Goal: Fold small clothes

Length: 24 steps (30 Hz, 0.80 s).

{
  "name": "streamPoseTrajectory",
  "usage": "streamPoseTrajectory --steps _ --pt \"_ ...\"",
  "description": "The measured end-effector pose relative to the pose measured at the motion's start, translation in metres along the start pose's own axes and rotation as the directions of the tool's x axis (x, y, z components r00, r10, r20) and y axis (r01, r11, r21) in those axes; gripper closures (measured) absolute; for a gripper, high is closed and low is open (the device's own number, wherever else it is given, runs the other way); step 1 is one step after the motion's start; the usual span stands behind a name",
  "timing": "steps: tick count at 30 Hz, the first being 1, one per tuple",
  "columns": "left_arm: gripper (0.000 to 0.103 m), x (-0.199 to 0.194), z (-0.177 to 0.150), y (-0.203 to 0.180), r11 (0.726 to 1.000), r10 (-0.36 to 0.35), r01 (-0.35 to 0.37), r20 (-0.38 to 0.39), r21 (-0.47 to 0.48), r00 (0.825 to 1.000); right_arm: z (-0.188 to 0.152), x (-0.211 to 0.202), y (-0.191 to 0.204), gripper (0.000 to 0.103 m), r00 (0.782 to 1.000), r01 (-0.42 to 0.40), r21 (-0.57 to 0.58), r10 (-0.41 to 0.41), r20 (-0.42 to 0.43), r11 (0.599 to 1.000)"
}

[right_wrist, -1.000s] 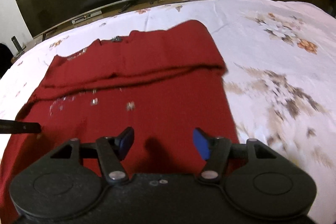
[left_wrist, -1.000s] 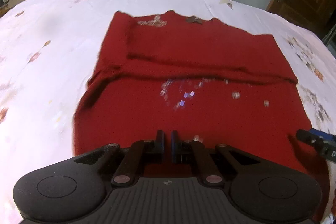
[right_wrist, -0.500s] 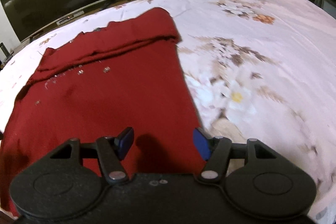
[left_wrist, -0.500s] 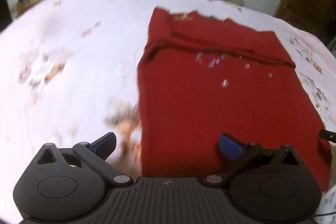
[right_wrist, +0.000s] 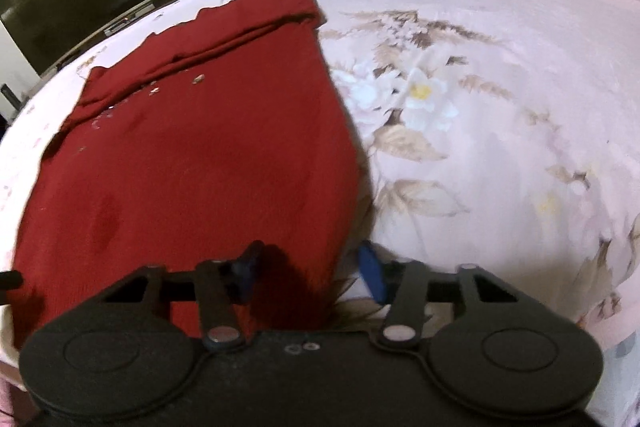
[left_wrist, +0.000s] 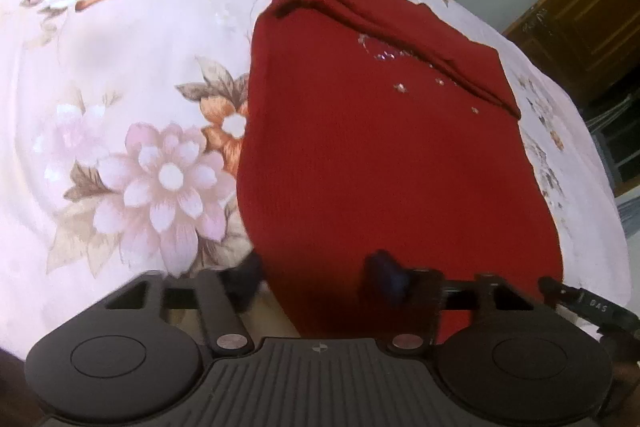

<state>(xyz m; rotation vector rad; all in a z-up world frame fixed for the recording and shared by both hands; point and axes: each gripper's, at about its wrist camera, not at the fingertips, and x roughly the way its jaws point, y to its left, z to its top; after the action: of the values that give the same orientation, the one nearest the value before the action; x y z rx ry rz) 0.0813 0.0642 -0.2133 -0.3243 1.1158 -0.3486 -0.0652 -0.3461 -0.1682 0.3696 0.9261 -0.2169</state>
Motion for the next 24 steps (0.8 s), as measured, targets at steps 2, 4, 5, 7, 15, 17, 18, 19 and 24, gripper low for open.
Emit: streamPoseTrajectory --steps 2,4,5,7,15,17,18,19,24 --pt "0.067 0.001 -0.001 -0.001 1.0 -0.019 0.018 -0.022 -0.014 1.0 -0.002 -0.002 0.002 0.07 1.0 -0.013 0.004 0.013 -0.013 1.0" --pt "0.087 0.0 -0.004 0.0 0.999 -0.041 0.039 -0.047 -0.038 0.998 -0.005 -0.003 0.005 0.081 0.999 -0.038 0.007 0.038 -0.031 0.999" --pt "0.089 0.001 -0.004 0.0 0.998 -0.048 0.046 -0.052 -0.044 0.997 -0.006 -0.003 0.005 0.092 0.997 -0.054 0.014 0.055 -0.045 0.998" --pt "0.095 0.001 -0.004 0.001 0.996 -0.065 0.062 -0.044 -0.065 0.997 -0.007 -0.002 0.004 0.097 0.991 -0.106 0.052 0.11 -0.076 0.993" --pt "0.096 -0.003 0.046 -0.018 0.988 -0.14 0.144 0.071 -0.063 0.988 0.029 -0.011 0.002 0.098 0.944 -0.326 0.177 0.331 0.002 0.929" --pt "0.096 0.002 0.07 -0.025 0.987 -0.146 0.152 0.101 -0.054 0.984 0.049 -0.009 0.005 0.098 0.932 -0.362 0.186 0.362 0.037 0.913" --pt "0.096 0.004 0.082 -0.029 0.988 -0.141 0.147 0.118 -0.047 0.983 0.06 -0.005 0.006 0.098 0.926 -0.377 0.191 0.375 0.05 0.906" --pt "0.096 0.009 0.096 -0.031 0.989 -0.131 0.139 0.136 -0.046 0.982 0.07 -0.001 0.007 0.098 0.923 -0.385 0.193 0.38 0.062 0.903" --pt "0.095 0.043 0.157 -0.034 0.996 -0.034 0.047 0.167 -0.073 0.985 0.132 0.039 0.005 0.097 0.918 -0.397 0.221 0.382 0.107 0.891"
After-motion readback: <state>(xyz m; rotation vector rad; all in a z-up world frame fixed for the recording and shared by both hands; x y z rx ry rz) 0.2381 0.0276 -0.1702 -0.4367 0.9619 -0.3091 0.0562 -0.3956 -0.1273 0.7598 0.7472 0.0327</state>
